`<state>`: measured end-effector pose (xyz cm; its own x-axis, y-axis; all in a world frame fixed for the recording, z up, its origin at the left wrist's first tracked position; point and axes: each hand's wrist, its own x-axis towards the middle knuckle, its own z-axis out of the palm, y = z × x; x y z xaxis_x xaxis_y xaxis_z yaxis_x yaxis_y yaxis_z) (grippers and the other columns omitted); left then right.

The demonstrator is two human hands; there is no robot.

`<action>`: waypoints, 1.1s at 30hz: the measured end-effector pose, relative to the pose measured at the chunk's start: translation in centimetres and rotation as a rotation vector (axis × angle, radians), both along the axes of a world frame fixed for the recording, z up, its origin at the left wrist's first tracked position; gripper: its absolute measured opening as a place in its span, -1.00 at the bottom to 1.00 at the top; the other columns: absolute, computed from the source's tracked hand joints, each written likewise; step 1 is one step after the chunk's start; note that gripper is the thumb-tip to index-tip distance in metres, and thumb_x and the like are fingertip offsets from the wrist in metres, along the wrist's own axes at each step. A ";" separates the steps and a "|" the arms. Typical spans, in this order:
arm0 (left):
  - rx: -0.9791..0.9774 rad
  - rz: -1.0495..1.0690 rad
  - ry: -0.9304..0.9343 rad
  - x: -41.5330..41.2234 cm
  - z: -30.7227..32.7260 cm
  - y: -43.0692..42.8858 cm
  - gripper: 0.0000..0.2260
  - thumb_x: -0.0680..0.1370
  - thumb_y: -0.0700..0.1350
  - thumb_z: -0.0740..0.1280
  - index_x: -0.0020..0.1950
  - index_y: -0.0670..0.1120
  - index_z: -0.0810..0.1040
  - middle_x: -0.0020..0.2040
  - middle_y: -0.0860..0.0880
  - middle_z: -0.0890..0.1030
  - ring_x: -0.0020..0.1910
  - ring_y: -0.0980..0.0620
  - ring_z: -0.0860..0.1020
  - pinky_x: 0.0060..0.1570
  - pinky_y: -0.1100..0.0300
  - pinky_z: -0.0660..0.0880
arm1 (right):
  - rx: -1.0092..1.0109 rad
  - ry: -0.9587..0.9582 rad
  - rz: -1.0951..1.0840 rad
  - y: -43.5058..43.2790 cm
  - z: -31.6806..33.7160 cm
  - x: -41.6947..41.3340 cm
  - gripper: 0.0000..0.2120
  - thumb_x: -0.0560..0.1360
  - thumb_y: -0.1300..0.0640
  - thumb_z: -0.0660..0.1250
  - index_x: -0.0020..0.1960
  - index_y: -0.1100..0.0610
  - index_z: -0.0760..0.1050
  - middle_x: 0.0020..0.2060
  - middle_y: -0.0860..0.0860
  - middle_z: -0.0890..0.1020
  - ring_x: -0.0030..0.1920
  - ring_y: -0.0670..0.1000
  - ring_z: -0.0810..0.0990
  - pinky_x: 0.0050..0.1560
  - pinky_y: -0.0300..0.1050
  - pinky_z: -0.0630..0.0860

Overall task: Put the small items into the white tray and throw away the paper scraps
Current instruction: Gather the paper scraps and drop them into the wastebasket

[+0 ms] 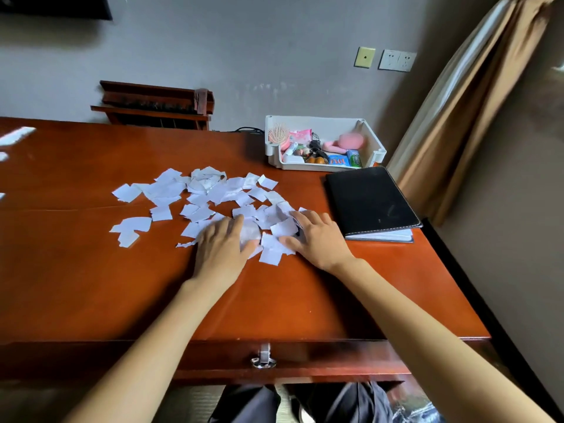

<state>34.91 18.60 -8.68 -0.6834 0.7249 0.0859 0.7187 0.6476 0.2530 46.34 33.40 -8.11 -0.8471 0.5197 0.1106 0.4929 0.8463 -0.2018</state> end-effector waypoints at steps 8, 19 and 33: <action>0.068 0.027 0.136 -0.5 0.2 1.7 -0.67 0.61 -0.17 0.18 0.37 -0.15 0.35 0.23 -0.15 0.43 0.23 -0.11 0.39 0.15 0.11 0.39 | 0.134 0.149 -0.037 -0.2 0.2 -0.1 -0.71 0.60 0.10 0.12 0.22 0.17 0.50 0.05 0.12 0.52 0.08 0.14 0.47 -0.11 -0.08 0.42; 0.161 0.043 0.093 -1.9 2.5 4.5 -0.67 0.58 -0.31 0.19 0.35 -0.18 0.34 0.27 -0.18 0.41 0.11 -0.16 0.56 0.00 0.12 0.54 | -0.083 0.345 -0.234 1.6 2.4 -1.2 -0.79 0.59 0.23 0.17 -0.06 0.33 0.53 -0.18 0.23 0.62 -0.30 0.09 0.45 -0.31 -0.17 0.28; 0.475 0.131 -0.151 0.1 7.1 8.1 -0.69 0.62 -0.16 0.15 0.32 -0.27 0.40 0.22 -0.29 0.51 0.22 -0.20 0.46 0.02 0.08 0.46 | -0.375 0.618 -0.318 3.2 4.8 0.7 -0.73 0.53 0.23 0.25 -0.34 0.17 0.44 -0.23 0.10 0.46 -0.37 -0.06 0.41 -0.45 -0.44 0.33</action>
